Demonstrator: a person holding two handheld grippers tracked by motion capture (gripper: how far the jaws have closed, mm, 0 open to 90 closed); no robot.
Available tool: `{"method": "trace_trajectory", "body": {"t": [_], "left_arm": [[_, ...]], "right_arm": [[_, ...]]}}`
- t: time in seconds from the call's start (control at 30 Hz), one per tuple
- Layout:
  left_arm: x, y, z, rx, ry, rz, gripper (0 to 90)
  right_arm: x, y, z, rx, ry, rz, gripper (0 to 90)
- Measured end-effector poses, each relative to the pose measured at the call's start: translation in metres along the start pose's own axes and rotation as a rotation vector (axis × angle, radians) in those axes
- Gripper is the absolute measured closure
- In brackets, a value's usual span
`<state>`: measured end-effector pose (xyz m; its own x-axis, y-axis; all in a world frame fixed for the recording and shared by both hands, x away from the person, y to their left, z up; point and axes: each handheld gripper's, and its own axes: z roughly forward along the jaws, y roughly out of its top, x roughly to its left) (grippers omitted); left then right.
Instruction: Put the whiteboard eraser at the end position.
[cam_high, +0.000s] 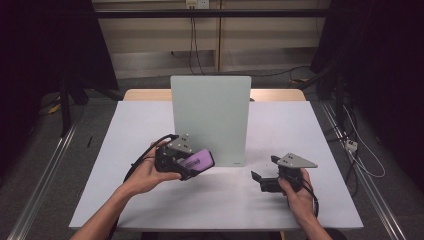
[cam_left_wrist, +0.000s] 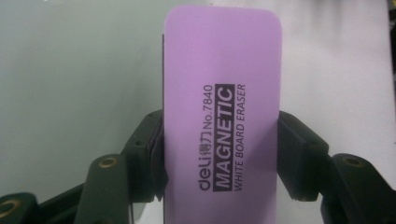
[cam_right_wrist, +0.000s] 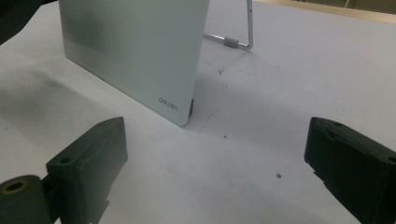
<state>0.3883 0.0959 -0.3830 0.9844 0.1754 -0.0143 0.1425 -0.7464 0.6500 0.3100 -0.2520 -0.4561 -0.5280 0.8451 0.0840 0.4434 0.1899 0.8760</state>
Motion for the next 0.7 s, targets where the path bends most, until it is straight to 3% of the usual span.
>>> {"method": "trace_trajectory", "body": {"t": [0.37,0.4,0.43,0.7], "left_arm": [[-0.008,0.004,0.009,0.033,-0.055,0.008,41.0],[-0.01,0.005,0.009,0.051,-0.035,0.017,41.0],[-0.01,0.005,0.011,0.039,-0.054,0.018,40.9],[-0.013,0.007,0.02,0.066,-0.058,0.025,40.9]], "right_arm": [[-0.002,0.0,-0.001,-0.01,0.001,0.004,5.8],[-0.002,0.0,-0.001,-0.01,0.002,0.006,5.8],[-0.002,0.0,-0.001,-0.009,0.002,0.007,5.8],[-0.003,0.0,-0.001,-0.007,0.003,0.0,6.2]]}}
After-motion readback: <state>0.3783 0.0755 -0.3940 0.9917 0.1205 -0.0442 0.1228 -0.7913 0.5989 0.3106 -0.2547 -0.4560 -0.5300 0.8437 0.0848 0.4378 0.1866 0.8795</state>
